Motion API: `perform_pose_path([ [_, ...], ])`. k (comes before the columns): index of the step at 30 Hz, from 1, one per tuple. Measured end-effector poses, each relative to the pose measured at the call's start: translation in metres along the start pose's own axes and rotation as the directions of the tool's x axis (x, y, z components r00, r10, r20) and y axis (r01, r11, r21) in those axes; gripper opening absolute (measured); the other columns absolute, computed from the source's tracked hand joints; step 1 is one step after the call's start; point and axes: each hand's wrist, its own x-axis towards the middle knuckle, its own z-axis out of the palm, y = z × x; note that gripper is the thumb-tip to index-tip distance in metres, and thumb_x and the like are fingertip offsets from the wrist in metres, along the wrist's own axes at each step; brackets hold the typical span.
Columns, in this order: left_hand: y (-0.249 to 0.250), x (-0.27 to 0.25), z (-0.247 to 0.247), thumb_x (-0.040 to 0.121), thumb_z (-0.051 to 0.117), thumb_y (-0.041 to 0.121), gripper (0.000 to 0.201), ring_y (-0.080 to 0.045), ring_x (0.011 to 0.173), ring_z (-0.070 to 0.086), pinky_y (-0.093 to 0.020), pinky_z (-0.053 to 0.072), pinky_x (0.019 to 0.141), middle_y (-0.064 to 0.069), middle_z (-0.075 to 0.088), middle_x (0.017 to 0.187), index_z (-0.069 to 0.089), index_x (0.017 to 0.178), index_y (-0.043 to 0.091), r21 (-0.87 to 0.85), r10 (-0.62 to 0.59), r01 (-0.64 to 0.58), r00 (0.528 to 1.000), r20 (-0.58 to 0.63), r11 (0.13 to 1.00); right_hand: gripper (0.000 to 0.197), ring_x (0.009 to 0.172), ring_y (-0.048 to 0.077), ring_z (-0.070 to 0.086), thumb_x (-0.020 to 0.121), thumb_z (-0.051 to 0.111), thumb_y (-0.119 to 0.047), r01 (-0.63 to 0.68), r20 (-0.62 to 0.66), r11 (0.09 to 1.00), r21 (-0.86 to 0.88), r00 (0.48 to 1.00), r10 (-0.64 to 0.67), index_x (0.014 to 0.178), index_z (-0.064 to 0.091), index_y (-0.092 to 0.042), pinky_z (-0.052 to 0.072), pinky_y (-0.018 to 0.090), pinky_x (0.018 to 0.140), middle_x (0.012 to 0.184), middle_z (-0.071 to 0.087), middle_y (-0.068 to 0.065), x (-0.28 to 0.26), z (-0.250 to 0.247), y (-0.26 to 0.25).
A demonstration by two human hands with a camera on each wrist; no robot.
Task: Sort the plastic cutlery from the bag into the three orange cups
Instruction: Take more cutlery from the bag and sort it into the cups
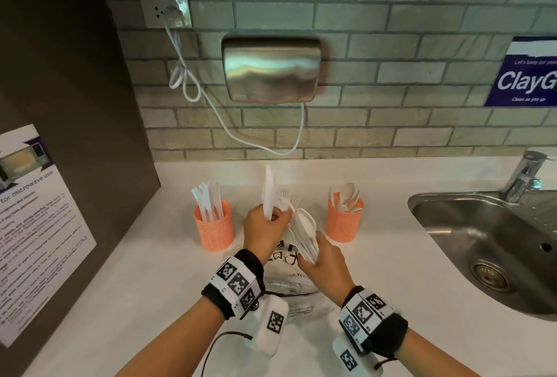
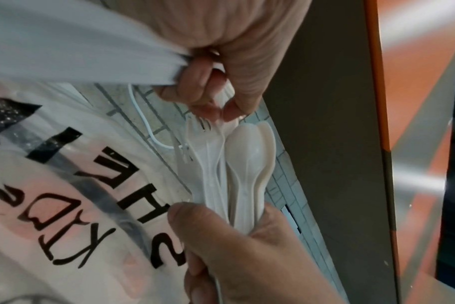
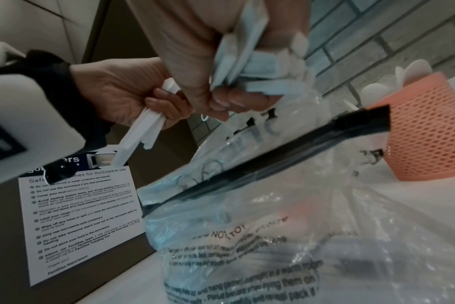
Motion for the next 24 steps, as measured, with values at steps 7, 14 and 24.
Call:
perform_pose_path([
  [7,0.016,0.022,-0.019,0.093,0.043,0.009,0.008,0.001,0.041,0.053,-0.014,0.034,0.035,-0.005,0.066,0.074,0.044,0.085,0.012,-0.291,-0.091,0.035,0.979,-0.181,0.956,0.03,0.073,0.02,0.06,0.078,0.063,-0.012,-0.048,0.035,0.998,0.033,0.998,0.046,0.108,0.056,-0.009,0.042,0.019,0.057,0.089,0.067,0.008,-0.001,-0.002,0.005],
  [14,0.002,0.037,-0.04,0.095,0.051,0.02,0.019,-0.011,0.043,0.04,-0.016,0.036,0.035,-0.001,0.04,0.058,0.046,0.078,0.014,-0.467,-0.365,0.236,0.907,-0.208,0.852,0.011,0.04,0.003,0.039,0.084,0.06,-0.003,-0.204,0.194,0.901,0.383,0.971,0.138,0.092,0.055,-0.01,0.032,0.016,0.039,0.055,0.047,-0.003,0.001,-0.008,0.004],
  [24,-0.002,0.016,-0.032,0.091,0.057,0.026,0.016,-0.004,0.031,0.025,-0.016,0.024,0.032,0.009,0.031,0.036,0.061,0.09,0.01,-0.207,-0.173,0.25,0.928,0.329,0.946,0.037,0.033,0.001,0.03,0.062,0.078,-0.017,-0.663,0.711,0.374,0.649,0.703,0.012,0.06,0.042,-0.021,0.033,0.014,0.036,0.037,0.032,-0.012,0.009,-0.018,-0.01],
])
